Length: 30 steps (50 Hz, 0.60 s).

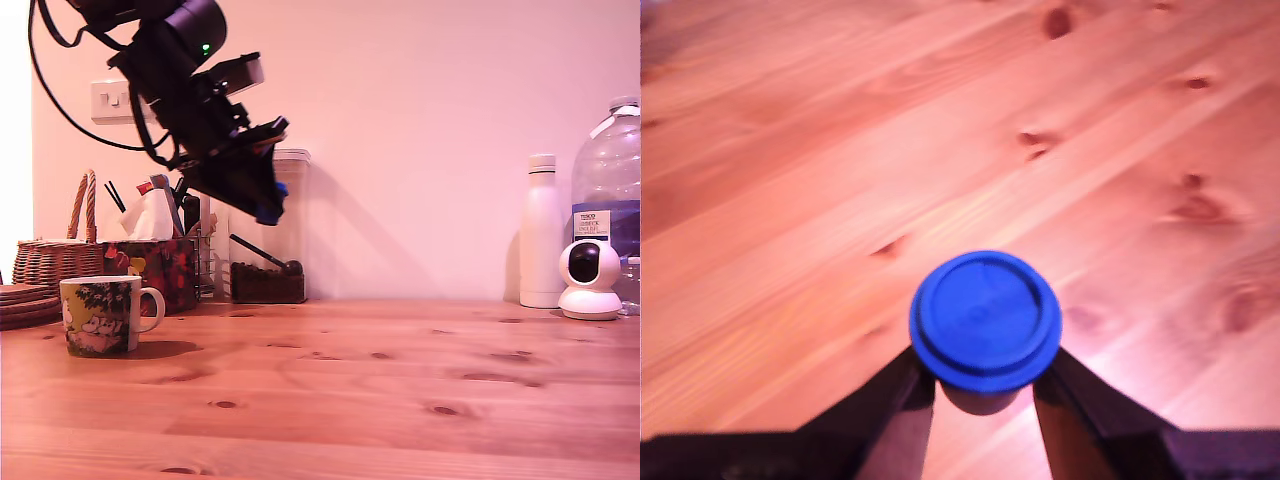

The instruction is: Pick up the coffee capsules from the table one by one and drop them inside the nearest coffee cup

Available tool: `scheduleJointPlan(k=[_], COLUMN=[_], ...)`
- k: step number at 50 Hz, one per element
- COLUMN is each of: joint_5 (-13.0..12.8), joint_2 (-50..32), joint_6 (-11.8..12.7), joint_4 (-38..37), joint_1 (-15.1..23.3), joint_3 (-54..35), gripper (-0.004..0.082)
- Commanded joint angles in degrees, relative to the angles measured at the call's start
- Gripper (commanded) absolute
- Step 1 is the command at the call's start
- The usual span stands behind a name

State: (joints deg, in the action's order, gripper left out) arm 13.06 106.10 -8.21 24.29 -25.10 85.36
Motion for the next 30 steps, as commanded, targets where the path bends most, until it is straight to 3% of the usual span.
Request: scheduleJointPlan(k=[1,30], joint_5=[-0.09,-1.81], joint_2=[-2.1,-6.62], joint_6=[-0.83,-0.79], joint_4=[0.0,-0.74], joint_1=[0.44,4.2], joint_3=[-1.03,-4.94], gripper=[0.02,0.02])
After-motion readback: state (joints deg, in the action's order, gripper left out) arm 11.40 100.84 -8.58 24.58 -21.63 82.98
